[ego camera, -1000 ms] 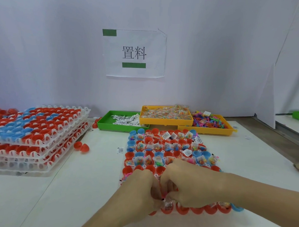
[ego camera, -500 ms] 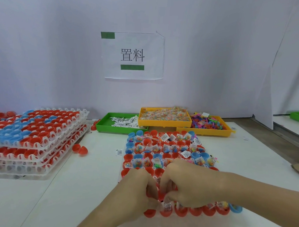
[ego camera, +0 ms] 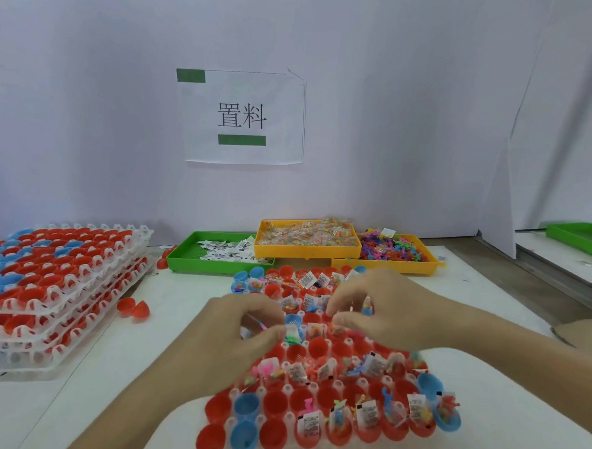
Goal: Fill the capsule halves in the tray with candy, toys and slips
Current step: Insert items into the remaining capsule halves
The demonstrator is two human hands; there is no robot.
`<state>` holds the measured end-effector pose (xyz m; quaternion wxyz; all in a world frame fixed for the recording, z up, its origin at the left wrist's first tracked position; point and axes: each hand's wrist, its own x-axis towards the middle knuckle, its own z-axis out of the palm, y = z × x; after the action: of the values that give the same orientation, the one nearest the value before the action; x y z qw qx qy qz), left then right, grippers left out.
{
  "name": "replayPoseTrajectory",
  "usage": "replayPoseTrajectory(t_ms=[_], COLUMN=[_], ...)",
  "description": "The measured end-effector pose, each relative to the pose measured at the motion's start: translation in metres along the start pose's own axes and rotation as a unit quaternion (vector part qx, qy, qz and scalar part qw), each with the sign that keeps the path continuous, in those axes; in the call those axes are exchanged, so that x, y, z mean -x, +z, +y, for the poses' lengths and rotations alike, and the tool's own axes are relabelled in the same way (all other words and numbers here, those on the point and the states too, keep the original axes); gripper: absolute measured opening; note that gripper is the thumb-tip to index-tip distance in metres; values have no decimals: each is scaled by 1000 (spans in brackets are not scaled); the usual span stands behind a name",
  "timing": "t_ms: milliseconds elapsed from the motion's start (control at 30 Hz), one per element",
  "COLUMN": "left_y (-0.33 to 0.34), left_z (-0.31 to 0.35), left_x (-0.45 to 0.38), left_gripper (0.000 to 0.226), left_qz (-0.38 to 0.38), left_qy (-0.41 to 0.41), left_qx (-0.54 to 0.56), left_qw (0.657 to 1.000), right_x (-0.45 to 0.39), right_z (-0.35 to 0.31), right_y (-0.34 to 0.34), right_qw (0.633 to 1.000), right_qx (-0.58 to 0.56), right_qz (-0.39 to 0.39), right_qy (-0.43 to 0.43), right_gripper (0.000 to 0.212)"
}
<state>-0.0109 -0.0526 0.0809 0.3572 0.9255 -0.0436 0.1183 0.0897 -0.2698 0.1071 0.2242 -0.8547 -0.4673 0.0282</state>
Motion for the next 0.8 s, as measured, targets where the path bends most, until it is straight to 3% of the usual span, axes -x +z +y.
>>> replayPoseTrajectory(t_ms=[167, 433, 600, 800], left_y=[-1, -4, 3, -11], left_z=[-5, -40, -84, -153], left_x=[-34, -116, -162, -213], left_gripper=[13, 15, 16, 16], left_qz=[39, 59, 111, 175], left_qy=[27, 10, -50, -167], left_qx=[7, -3, -63, -147], left_qw=[999, 998, 991, 959], right_x=[0, -3, -25, -37], right_z=[80, 214, 250, 260], right_y=[-11, 14, 37, 43], right_qw=[979, 845, 783, 799], right_qx=[-8, -110, -126, -66], right_qz=[159, 420, 491, 494], right_qy=[128, 313, 361, 338], right_gripper=[14, 20, 22, 20])
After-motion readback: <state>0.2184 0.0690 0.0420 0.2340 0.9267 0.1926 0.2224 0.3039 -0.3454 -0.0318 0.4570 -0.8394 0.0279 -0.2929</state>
